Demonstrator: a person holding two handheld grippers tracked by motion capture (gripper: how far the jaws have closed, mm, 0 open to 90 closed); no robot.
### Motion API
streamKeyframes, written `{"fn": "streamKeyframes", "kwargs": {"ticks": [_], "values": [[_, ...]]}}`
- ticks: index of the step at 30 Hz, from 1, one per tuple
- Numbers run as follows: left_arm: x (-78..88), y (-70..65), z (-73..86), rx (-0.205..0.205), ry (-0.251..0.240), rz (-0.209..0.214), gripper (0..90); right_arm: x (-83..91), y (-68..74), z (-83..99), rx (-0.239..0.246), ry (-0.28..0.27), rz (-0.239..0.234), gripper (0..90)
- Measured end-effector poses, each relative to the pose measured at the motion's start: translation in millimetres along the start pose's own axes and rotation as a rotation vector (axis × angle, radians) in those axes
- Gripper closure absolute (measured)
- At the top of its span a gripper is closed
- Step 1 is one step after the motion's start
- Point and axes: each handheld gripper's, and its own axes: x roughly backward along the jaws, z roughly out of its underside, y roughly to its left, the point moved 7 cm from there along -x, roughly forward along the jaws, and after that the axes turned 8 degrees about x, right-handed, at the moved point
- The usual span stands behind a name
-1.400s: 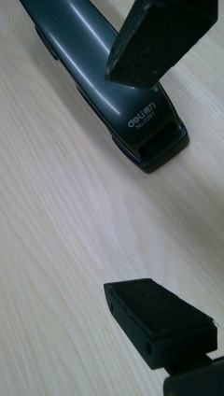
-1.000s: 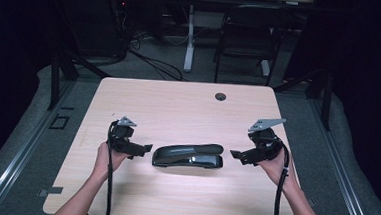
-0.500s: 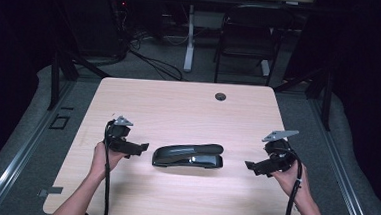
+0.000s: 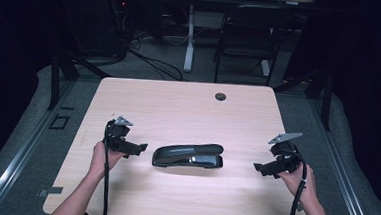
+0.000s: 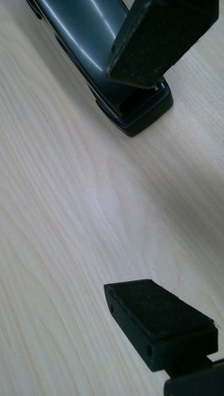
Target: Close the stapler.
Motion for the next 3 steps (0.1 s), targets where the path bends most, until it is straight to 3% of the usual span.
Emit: {"fn": "streamKeyframes", "kwargs": {"ticks": [3], "values": [[-2.0, 2.9, 1.5, 0.005, 0.008, -0.005, 1.3, -1.8, -1.0, 1.9, -0.003, 0.008, -0.006, 0.0]]}}
